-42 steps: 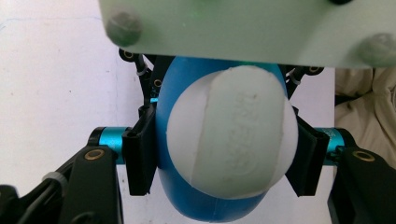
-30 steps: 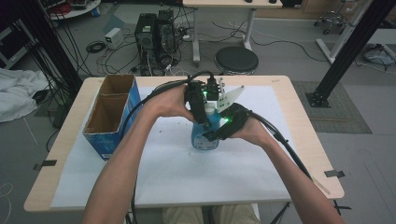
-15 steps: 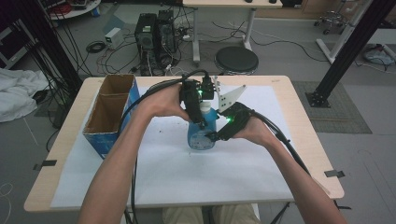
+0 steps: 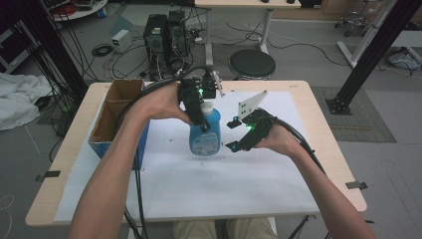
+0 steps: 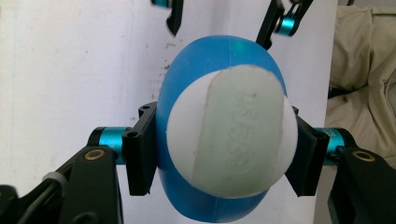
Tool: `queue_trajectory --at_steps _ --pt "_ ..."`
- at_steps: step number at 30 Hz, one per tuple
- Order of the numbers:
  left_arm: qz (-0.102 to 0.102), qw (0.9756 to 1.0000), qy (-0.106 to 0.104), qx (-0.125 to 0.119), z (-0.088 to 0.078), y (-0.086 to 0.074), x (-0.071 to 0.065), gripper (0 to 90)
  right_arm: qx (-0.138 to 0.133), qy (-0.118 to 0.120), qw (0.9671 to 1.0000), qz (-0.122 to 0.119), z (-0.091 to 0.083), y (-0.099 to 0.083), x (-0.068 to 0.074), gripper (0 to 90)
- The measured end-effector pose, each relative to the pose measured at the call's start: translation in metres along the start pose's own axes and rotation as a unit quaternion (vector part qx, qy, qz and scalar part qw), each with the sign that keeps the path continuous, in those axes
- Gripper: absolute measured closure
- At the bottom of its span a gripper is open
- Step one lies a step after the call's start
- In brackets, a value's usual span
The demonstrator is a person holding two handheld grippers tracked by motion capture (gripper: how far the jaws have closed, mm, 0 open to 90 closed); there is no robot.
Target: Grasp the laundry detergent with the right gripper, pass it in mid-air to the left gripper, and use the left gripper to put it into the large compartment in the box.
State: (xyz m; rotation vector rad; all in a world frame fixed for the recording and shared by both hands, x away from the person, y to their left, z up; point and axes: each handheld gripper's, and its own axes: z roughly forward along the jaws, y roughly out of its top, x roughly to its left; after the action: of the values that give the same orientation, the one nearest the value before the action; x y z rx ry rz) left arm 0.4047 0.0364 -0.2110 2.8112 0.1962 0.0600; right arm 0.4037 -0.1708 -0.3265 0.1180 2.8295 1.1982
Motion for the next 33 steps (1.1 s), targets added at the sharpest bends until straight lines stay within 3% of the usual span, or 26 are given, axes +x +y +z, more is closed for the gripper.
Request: queue_trajectory --at_steps 5,9,12,16,23,33 --pt "-0.04 0.9992 0.004 0.0 -0.02 -0.011 0.005 37.9 0.022 -0.016 0.9996 0.007 -0.012 -0.002 0.0 21.6" --pt "-0.078 0.9968 0.013 -0.007 -0.043 -0.023 0.01 37.9 0.041 -0.038 0.9983 0.014 -0.024 -0.005 0.0 21.4" --pt "-0.111 0.9936 0.022 -0.007 -0.063 -0.033 0.014 37.9 0.059 -0.055 0.9964 0.025 -0.032 -0.012 -0.001 13.3" --pt "-0.147 0.9883 0.038 -0.006 -0.091 -0.049 0.021 37.9 0.08 -0.08 0.9925 0.045 -0.047 -0.026 -0.002 13.2" --pt "-0.182 0.981 0.066 0.005 -0.132 -0.074 0.029 37.9 0.113 -0.099 0.987 0.057 -0.059 -0.04 -0.004 13.2" --pt "-0.233 0.9694 0.078 0.009 -0.153 -0.117 0.043 37.9 0.128 -0.107 0.9838 0.066 -0.058 -0.053 -0.002 13.2"
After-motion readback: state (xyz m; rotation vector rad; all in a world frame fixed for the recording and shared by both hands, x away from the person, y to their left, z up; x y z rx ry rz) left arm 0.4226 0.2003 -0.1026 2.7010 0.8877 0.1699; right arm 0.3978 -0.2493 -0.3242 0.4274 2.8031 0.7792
